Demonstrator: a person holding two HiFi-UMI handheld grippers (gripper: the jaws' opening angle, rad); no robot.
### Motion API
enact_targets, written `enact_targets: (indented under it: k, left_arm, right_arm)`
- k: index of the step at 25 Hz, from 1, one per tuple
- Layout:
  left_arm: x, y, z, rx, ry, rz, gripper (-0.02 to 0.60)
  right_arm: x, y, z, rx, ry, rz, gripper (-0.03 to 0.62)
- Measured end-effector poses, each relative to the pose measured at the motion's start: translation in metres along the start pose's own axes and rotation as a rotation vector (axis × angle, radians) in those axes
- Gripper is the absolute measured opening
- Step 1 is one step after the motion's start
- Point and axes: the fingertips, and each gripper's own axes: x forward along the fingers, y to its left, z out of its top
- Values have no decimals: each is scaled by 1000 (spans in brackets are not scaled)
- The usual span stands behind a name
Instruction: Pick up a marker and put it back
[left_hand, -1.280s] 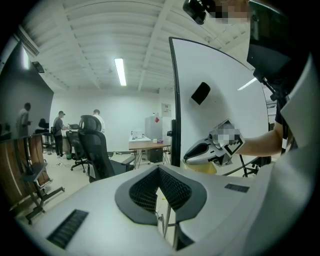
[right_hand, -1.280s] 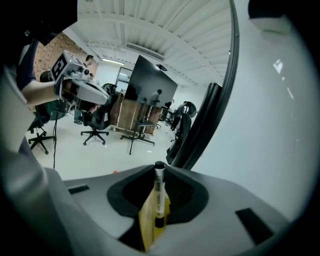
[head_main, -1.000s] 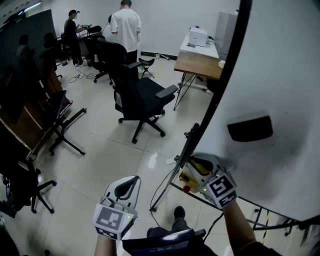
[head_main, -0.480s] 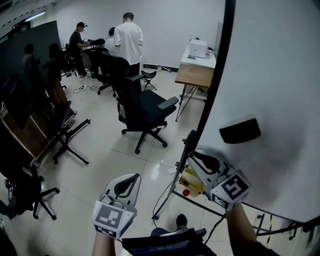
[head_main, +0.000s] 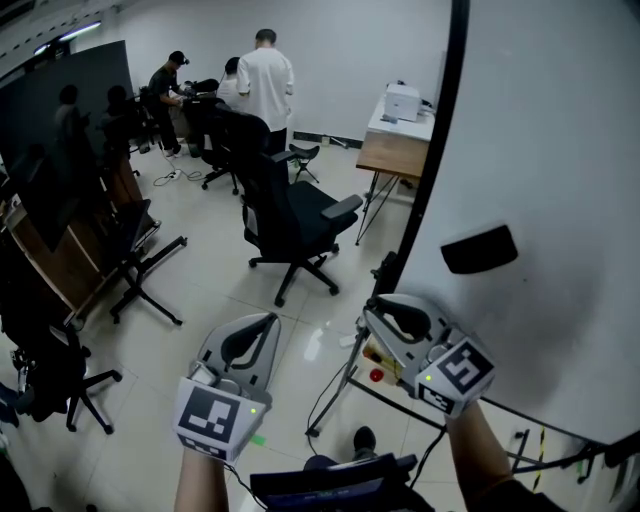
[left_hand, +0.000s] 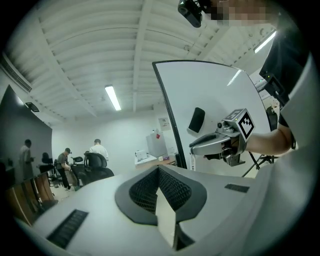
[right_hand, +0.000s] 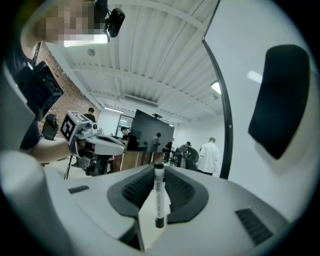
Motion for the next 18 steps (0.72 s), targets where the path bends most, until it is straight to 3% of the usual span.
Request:
enact_targets:
  k: [6, 9, 13, 18]
  left_arm:
    - [-25, -7, -14, -49, -17, -24, 0]
    - [-36, -15, -20, -38, -5, -32, 0]
    - [-53, -29, -5, -50, -35, -63, 0]
    - [-63, -51, 16, -39, -44, -45, 0]
  right_arm:
    - [-15, 28, -6, 0, 29, -34, 83]
    - [-25, 45, -7, -6, 47, -44, 83]
    - [-42, 65, 16, -22, 15, -50, 83]
    - [-73, 69, 27, -17, -41, -29, 84]
